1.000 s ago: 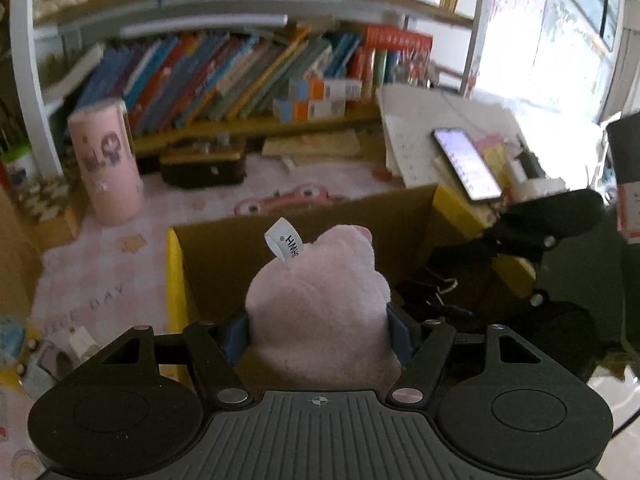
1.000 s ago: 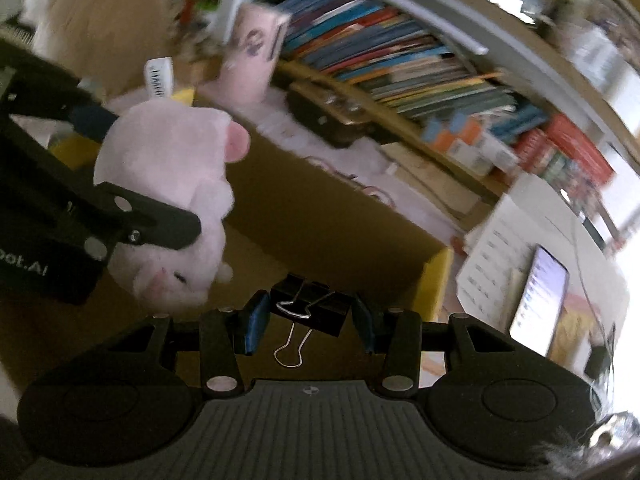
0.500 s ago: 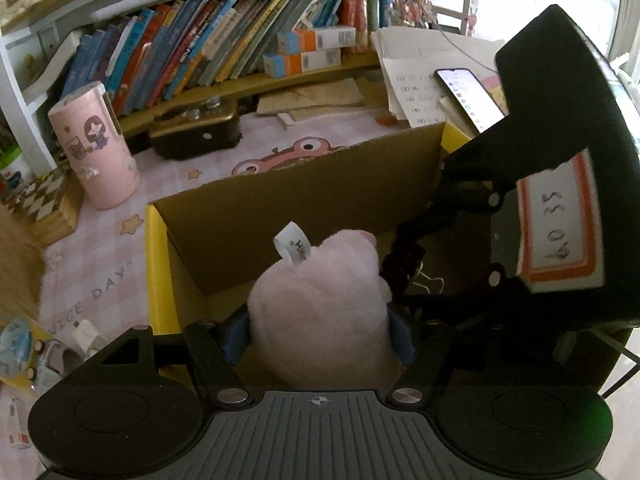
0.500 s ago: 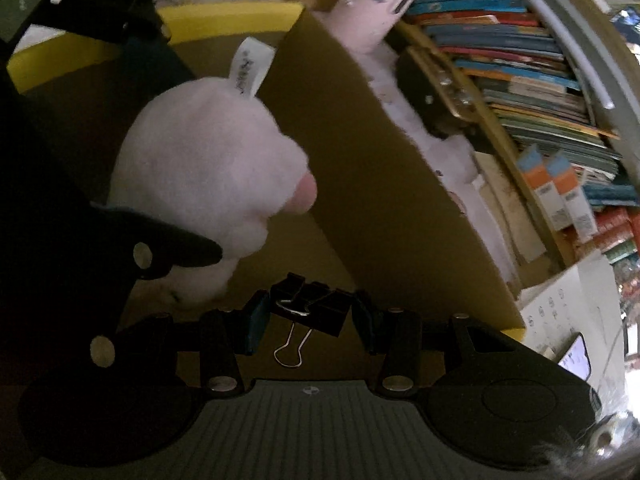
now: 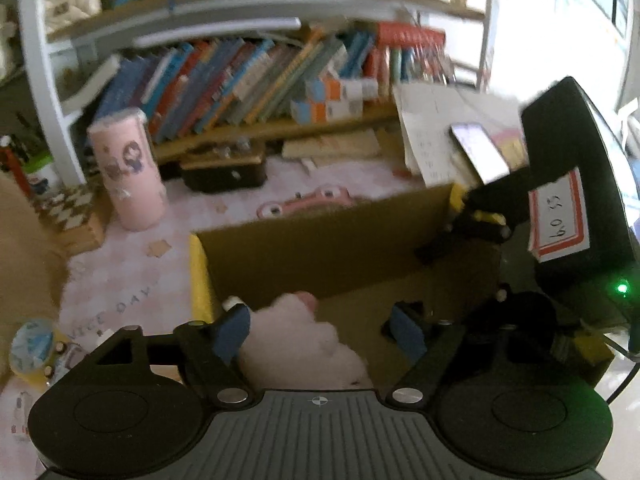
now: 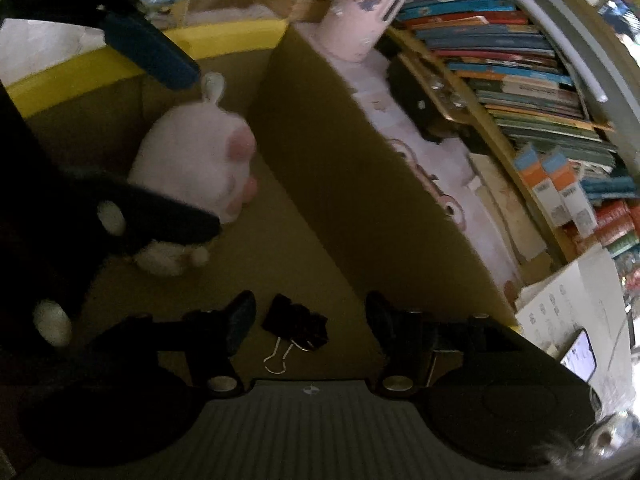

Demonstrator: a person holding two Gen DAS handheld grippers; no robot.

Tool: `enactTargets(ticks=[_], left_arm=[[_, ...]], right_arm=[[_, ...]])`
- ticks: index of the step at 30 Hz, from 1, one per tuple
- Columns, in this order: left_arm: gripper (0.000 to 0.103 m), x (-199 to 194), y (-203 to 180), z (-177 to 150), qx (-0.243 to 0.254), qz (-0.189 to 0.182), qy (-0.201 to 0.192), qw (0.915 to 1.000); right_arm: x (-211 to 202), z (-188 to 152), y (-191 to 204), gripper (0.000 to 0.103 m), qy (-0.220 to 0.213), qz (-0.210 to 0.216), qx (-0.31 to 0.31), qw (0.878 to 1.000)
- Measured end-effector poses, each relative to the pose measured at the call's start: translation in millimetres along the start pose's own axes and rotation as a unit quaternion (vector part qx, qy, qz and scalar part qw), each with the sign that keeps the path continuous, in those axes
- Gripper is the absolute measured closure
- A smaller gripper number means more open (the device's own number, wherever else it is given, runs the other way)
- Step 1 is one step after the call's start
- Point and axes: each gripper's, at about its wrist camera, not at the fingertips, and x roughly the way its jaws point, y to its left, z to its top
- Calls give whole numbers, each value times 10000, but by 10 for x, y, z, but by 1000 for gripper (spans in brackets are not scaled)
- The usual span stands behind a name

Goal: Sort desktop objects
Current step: 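Lower and release plush pig into box while right tool drops clip inside, then withdraw both open tools up out of the yellow box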

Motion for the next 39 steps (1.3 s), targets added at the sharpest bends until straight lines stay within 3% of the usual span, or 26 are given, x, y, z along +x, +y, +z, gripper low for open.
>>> enactTargets(ticks=[9, 15, 19, 28, 39], left_arm=[[17, -372, 92, 6, -280, 190, -606, 9976], [13, -587, 146, -48, -358, 314, -864, 9951], [11, -737, 194, -128, -382, 375, -1005, 9935], [10, -1020, 368, -376, -562, 483, -1070, 9915], [9, -1259, 601, -738, -569, 586, -987, 9918]], right_arm=[[-493, -84, -108, 42, -955, -458, 963, 9897], [-856, -171, -87, 41, -1498, -577, 1850, 9695], [-1072, -270, -21, 38, -1745, -638, 2651, 9461], [-1310, -447, 286, 38, -1826, -1043, 3776, 9018], [-1454, -584, 864, 38, -1596, -1504, 4358, 8729]])
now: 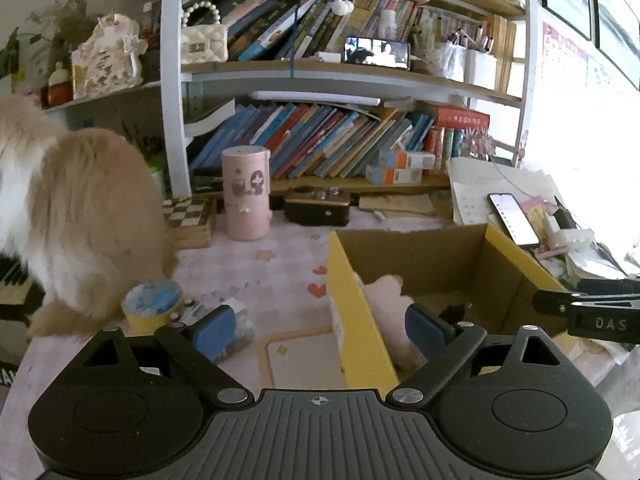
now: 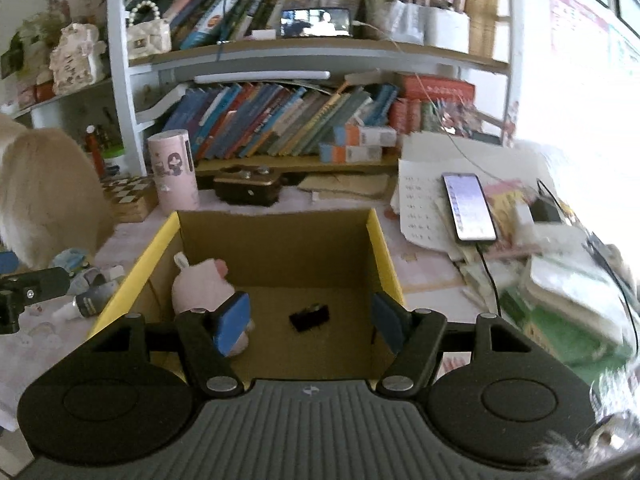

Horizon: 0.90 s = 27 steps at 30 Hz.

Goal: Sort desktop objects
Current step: 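Withdraw both open tools up out of the yellow box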

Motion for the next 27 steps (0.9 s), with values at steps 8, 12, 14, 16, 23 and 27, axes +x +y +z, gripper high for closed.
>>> enactTargets(ticks=[8, 12, 14, 16, 23, 27], left_arm=[[9, -180, 148, -260, 116, -75, 165, 9998], [9, -294, 240, -362, 62, -140, 228, 9996], [9, -345, 277, -403, 41, -145, 250, 9996], [9, -400, 325, -454, 13, -144, 283, 9995], [9, -616, 480, -664, -41, -52, 439, 9990], [9, -772, 555, -803, 16, 11, 484, 9988]], right_arm=[[-212, -283, 285, 38, 203, -133, 104, 9997], [-306, -431, 448, 38, 337, -152, 144, 9992], [-344, -495, 526, 38, 392, -166, 169, 9989], [-389, -562, 619, 38, 438, -175, 199, 9987], [-581, -780, 971, 36, 578, -122, 196, 9981], [-696, -917, 1177, 36, 659, -54, 179, 9977]])
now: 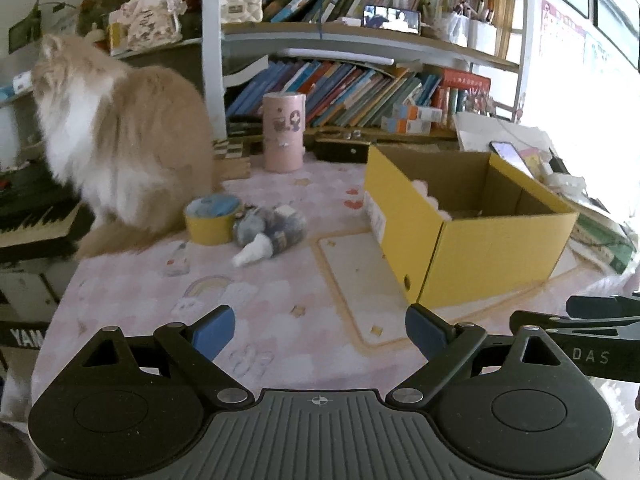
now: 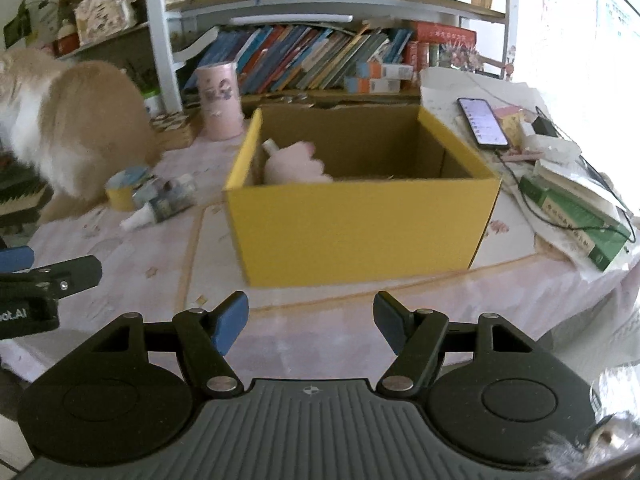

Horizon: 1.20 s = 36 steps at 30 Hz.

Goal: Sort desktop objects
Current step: 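Withdraw both open tools up out of the yellow box, then move left tool toward white medicine box while right tool approaches spray bottle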

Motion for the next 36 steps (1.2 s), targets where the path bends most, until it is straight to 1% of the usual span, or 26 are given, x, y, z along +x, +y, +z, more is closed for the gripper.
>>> enactTargets(ticks=[4, 8, 12, 16, 23, 36], left_arm=[[9, -136, 114, -131, -25, 116, 38, 9999], [9, -260, 196, -256, 61, 244, 33, 9997], [9, -367, 254, -360, 130, 328, 37, 9994], [9, -457, 346, -420, 156, 411, 36, 9990], [9, -558, 512, -467, 32, 510, -20, 9987], [9, -611, 715, -469, -175, 613, -93, 9979]], right_arm=[[-78, -164, 173, 36, 78, 87, 61, 9999], [-159, -309, 340, 36, 83, 106, 44, 9999], [-207, -429, 510, 35, 67, 123, -52, 9999], [-245, -512, 664, 33, 96, 245, -175, 9995], [-270, -532, 895, 32, 93, 477, -368, 9981], [-277, -486, 1130, 32, -10, 671, -619, 9958]])
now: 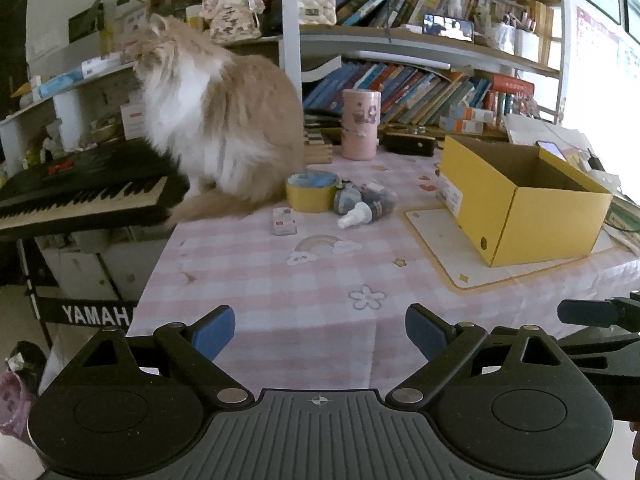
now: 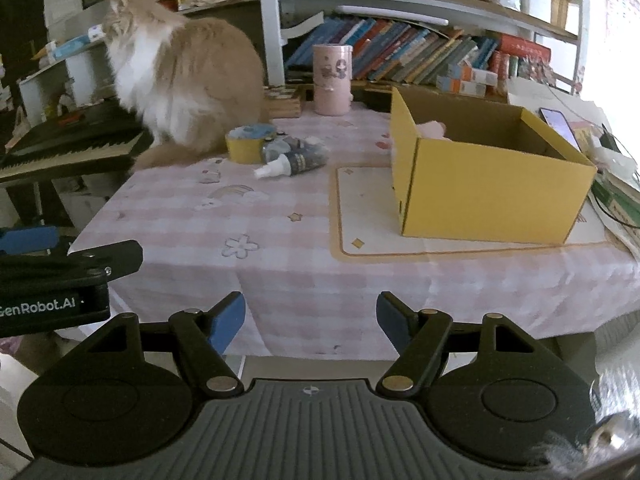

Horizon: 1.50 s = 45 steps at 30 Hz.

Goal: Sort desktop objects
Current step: 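Move left tool toward white medicine box while right tool approaches spray bottle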

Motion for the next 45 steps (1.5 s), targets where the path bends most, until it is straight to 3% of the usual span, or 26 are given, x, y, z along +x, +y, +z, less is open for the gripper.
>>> enactTargets(ticks=[25, 45], left_arm=[[9, 145, 230, 84, -129, -83, -4, 9999], [9, 575, 380, 269, -241, 59, 226, 9994]], right_arm=[[158, 157, 194, 32, 32, -17, -161, 9999], [676, 453, 224, 32, 236, 151, -239, 9993]])
